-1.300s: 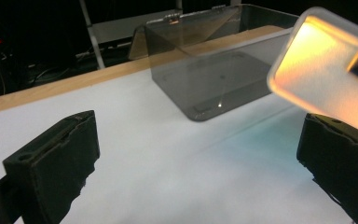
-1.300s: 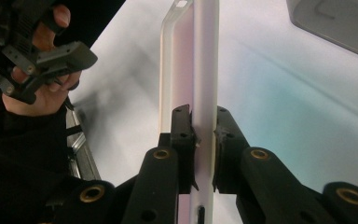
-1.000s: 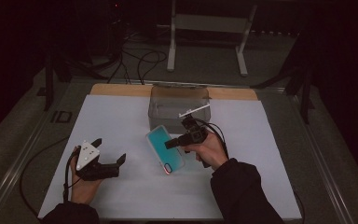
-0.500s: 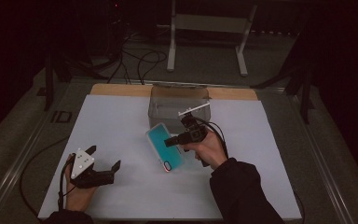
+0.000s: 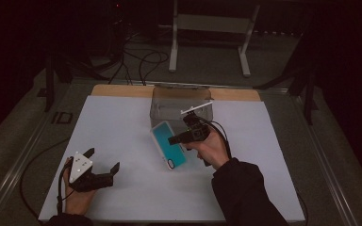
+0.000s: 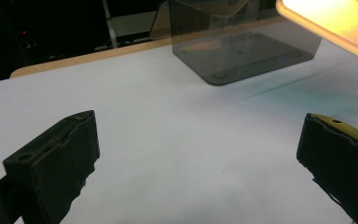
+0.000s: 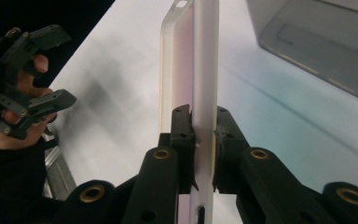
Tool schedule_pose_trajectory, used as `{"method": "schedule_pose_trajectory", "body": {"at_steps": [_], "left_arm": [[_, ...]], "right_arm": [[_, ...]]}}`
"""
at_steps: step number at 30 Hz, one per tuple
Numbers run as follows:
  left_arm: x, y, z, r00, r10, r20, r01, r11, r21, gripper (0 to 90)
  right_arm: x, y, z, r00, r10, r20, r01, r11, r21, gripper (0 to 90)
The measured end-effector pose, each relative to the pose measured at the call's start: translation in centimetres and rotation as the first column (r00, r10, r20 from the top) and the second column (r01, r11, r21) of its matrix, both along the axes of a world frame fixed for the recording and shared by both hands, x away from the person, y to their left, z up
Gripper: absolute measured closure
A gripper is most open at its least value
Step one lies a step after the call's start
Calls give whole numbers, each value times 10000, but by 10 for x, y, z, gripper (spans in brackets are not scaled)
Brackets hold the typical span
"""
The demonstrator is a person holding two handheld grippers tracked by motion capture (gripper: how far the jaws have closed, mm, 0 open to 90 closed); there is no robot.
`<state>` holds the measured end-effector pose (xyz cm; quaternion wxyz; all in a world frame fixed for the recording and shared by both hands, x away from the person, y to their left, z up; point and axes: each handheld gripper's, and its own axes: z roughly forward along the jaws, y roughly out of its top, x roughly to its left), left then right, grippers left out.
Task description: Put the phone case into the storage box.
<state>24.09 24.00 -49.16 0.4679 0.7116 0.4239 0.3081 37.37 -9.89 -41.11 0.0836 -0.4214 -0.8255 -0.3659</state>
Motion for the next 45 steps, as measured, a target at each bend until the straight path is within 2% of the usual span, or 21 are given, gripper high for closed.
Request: {"method": "schedule_pose_trajectory", "body": {"at_steps": [8, 16, 29, 41, 45], "left_arm": [[-1, 0, -1, 10000, 64, 21, -64, 10000, -31, 1], [-1, 0, -1, 10000, 65, 41, -65, 10000, -56, 1], [-1, -1, -1, 10000, 46, 53, -46, 10000, -38, 1], [-2, -1, -1, 9999, 95, 93, -95, 9999, -39, 1], [-2, -1, -1, 9999, 97, 95, -97, 9999, -44, 1]], "right_arm": [[0, 2, 1, 9994, -257, 233, 265, 9989, -386, 818], [0, 6, 6, 9967, -435, 680, 492, 9952, -851, 818], [2, 9, 10, 9921, -616, 1090, 763, 9878, -1357, 818], [4, 12, 15, 9882, -593, 1411, 835, 9816, -1717, 818], [6, 11, 16, 9877, -664, 1418, 904, 9813, -1701, 818]]}}
